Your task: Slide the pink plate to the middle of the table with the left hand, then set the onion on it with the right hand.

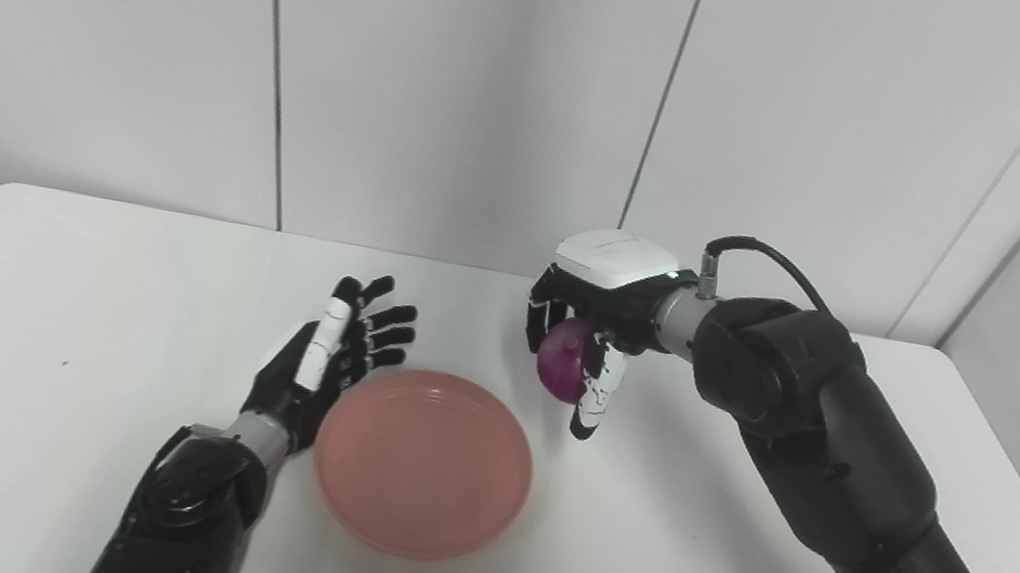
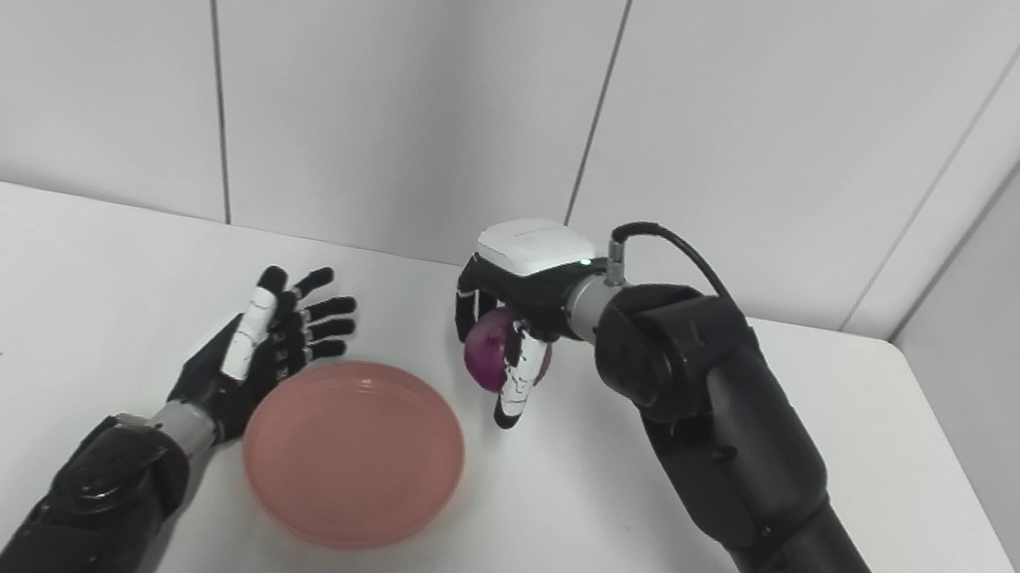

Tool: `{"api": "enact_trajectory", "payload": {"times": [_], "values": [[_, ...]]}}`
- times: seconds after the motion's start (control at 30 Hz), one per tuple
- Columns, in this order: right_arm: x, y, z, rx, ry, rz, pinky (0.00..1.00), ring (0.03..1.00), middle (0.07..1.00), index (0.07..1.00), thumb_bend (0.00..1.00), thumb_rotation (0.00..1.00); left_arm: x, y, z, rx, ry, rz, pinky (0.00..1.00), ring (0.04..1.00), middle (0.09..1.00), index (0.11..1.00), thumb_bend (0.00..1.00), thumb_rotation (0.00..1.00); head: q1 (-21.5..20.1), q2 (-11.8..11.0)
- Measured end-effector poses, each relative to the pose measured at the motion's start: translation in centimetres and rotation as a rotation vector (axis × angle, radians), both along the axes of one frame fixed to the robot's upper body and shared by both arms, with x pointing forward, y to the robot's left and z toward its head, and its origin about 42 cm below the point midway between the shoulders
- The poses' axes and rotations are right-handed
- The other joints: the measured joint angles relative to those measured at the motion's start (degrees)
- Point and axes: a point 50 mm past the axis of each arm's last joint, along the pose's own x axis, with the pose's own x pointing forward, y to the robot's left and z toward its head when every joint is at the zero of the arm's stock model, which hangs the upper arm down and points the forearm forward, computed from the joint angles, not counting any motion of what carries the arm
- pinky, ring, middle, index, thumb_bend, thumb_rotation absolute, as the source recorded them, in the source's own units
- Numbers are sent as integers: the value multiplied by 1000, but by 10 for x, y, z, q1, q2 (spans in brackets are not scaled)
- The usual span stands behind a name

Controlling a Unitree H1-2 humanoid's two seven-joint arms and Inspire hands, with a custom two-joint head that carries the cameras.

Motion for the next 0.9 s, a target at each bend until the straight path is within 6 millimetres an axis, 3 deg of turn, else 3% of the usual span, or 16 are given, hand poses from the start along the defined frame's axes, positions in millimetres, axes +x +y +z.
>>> {"api": "enact_trajectory", "payload": {"times": [0.13, 0.33, 0.67, 0.73, 0.9], "values": [[2, 11, -7, 5, 13, 20, 367, 437, 457, 533, 525, 8, -1, -5, 0, -7, 2, 7, 824, 828, 831, 914, 851, 978, 32, 0], [1, 22, -12, 11, 5, 56, 284, 357, 480, 492, 532, 5, -1, -6, -1, -9, 4, 9, 818, 825, 831, 910, 846, 982, 45, 1], [9, 46, -37, 7, 66, 70, 384, 469, 474, 506, 530, 6, -2, -7, -1, -16, 2, 10, 814, 821, 829, 906, 846, 969, 48, 3], [9, 49, -41, 1, 75, 72, 436, 534, 590, 499, 526, 97, -2, -7, -1, -17, 3, 11, 815, 823, 829, 905, 846, 972, 48, 3], [16, 52, -56, -13, 118, 53, 611, 729, 752, 494, 525, 143, -2, -7, -2, -17, 3, 11, 816, 827, 832, 910, 844, 975, 47, 5]]}}
